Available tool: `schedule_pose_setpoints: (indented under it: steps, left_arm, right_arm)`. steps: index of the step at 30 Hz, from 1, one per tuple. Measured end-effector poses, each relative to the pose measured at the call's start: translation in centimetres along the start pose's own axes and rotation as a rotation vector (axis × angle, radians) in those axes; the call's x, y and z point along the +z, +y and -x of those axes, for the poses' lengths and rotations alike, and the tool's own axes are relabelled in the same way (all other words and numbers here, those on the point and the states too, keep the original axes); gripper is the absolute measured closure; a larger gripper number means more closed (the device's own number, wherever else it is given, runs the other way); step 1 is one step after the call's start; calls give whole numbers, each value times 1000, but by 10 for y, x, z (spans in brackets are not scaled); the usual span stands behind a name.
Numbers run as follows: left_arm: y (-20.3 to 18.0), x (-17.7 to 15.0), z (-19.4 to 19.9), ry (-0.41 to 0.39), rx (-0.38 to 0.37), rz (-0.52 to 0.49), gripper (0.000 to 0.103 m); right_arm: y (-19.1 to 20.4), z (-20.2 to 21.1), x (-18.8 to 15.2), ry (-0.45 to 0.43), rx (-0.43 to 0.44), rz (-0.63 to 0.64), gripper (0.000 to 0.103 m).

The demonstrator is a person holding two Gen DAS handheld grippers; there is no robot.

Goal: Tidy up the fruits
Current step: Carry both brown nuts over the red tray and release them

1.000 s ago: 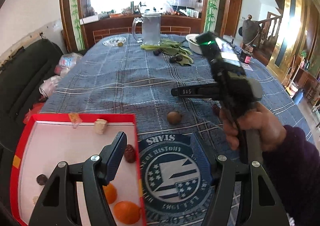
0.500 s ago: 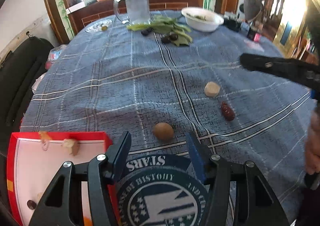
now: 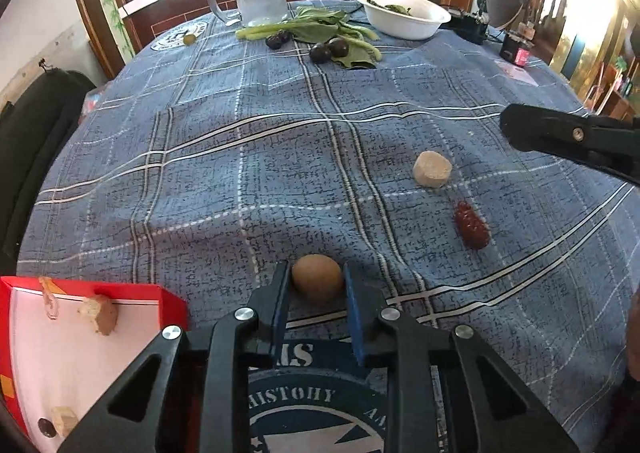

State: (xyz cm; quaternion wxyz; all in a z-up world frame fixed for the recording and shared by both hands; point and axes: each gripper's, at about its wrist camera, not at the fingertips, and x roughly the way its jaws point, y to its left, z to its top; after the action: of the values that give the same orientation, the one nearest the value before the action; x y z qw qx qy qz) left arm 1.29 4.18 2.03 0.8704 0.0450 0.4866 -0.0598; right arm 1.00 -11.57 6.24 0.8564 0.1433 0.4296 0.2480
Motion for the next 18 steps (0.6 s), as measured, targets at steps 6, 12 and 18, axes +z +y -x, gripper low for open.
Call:
schedule_pose_setpoints:
  steps: [6,12,18]
  left_arm:
    - [-2,-2,28,-83,9,6,78]
    - [12,-38,103,-246,25,37,78]
    - [68,-98,154,-318,195,133,78]
  right_arm:
    - [12,-3,-5,0,7,48,79]
    - [48,5,-19,-52,58,187,79]
    - [92,4,-42,-52,127,300,79]
